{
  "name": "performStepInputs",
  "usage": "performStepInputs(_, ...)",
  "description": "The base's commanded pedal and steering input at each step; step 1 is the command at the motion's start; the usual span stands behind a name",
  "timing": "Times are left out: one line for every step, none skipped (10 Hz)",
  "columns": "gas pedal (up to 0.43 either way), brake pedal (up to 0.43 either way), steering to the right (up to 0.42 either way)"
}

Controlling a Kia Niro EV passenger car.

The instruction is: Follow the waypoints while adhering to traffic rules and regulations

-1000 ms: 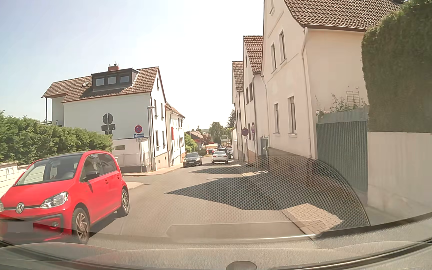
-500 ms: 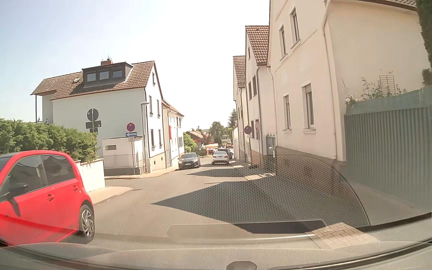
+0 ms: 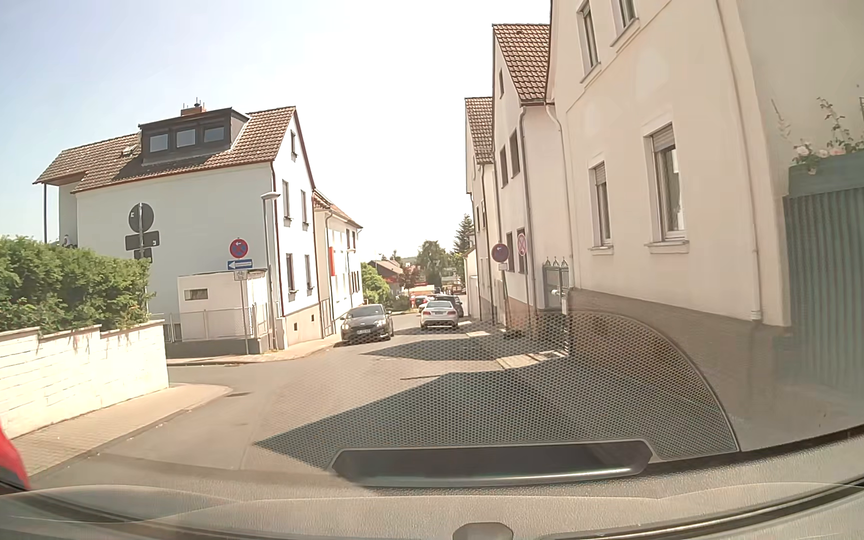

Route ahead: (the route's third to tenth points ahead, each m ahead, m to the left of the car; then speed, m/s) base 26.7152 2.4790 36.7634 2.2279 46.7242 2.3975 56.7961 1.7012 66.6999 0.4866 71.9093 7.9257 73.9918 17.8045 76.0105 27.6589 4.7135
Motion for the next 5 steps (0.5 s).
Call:
performStepInputs(0.000, 0.201, 0.001)
performStepInputs(0.000, 0.220, 0.000)
performStepInputs(0.000, 0.232, 0.000)
performStepInputs(0.000, 0.250, 0.000)
performStepInputs(0.000, 0.268, 0.000)
